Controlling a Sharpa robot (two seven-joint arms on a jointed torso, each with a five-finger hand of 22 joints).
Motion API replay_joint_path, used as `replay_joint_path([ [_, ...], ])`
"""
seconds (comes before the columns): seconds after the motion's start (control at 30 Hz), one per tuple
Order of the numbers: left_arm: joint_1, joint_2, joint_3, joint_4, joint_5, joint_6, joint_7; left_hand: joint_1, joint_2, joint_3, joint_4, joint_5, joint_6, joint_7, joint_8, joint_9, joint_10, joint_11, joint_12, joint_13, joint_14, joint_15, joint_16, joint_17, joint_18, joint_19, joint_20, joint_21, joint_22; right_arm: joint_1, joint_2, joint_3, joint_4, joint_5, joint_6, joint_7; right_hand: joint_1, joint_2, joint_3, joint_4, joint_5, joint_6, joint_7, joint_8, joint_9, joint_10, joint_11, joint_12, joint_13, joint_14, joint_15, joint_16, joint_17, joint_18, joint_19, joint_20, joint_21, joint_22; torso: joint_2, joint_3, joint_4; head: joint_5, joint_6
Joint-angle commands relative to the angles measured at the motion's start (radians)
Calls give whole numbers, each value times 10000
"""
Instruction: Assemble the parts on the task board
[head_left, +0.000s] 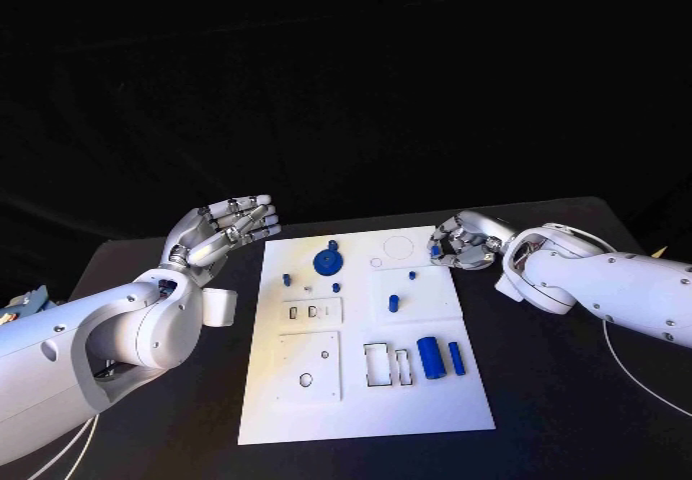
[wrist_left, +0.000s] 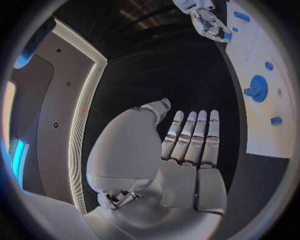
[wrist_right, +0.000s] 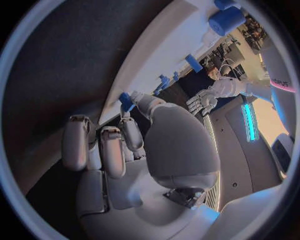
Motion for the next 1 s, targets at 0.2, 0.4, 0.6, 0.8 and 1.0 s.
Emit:
replay_joint_path([
  [0.2, 7, 32, 6, -13, -5, 203, 71, -51, -71, -2, -29, -18, -37, 747, -29, -15, -43, 0, -61, -6, -40, 25, -67, -15, 6, -36, 17, -63, -9, -9, -12, 2, -12, 181, -1038, 78, 91, 308, 349, -183, -115, 197, -152, 440, 281, 149, -109, 107, 106, 799, -166, 62, 1476, 35, 107, -107, 132, 439, -7, 4, -1, 11, -6],
  [0.4, 6, 31, 6, -22, -6, 201, 68, -51, -71, -2, -29, -18, -37, 747, -29, -15, -43, 0, -61, -6, -40, 25, -67, -15, 6, -36, 17, -63, -9, -8, 11, 3, 158, 234, -1298, 185, 50, 348, 407, -216, -142, 224, -190, 570, 358, 202, -140, 136, 144, 809, -193, 76, 1515, 16, 157, -134, 199, 512, -7, 1, -6, 13, 13],
  [0.6, 6, 23, 5, -21, -6, 197, 55, -79, -74, 36, -62, -18, -19, 748, -35, -17, -50, 0, -63, -7, -30, 24, -85, -16, 7, -28, 17, -67, -17, 12, 26, 5, 742, 293, -1292, -348, -159, 363, 434, -162, -188, 103, -205, 694, 443, 50, -159, -56, -64, 801, -219, 62, 1482, 24, 140, -168, 157, 495, -15, -12, -40, 51, 38],
  [0.8, 7, 23, 5, -16, -6, 195, 41, -79, -74, 36, -62, -18, -19, 748, -35, -17, -50, 0, -63, -7, -30, 24, -85, -16, 7, -28, 17, -67, -17, 39, 193, 7, 1617, 212, -1322, -1241, -269, 434, 502, -112, -254, -47, -179, 742, 483, -124, -139, -251, -263, 811, -207, 80, 1548, 19, 146, -168, 153, 509, -24, -35, -54, 132, 25],
  [1.0, 7, 47, 4, -42, -5, 199, 11, -79, -74, 36, -62, -18, -19, 748, -35, -17, -50, 0, -63, -7, -30, 24, -85, -16, 7, -28, 17, -67, -17, 51, 602, 7, 2589, -298, -1301, -1998, -371, 463, 513, -60, -366, -95, -179, 801, 516, -133, -135, -281, -288, 815, -201, 86, 1569, 16, 158, -163, 156, 524, -31, -37, -35, 248, 50],
])
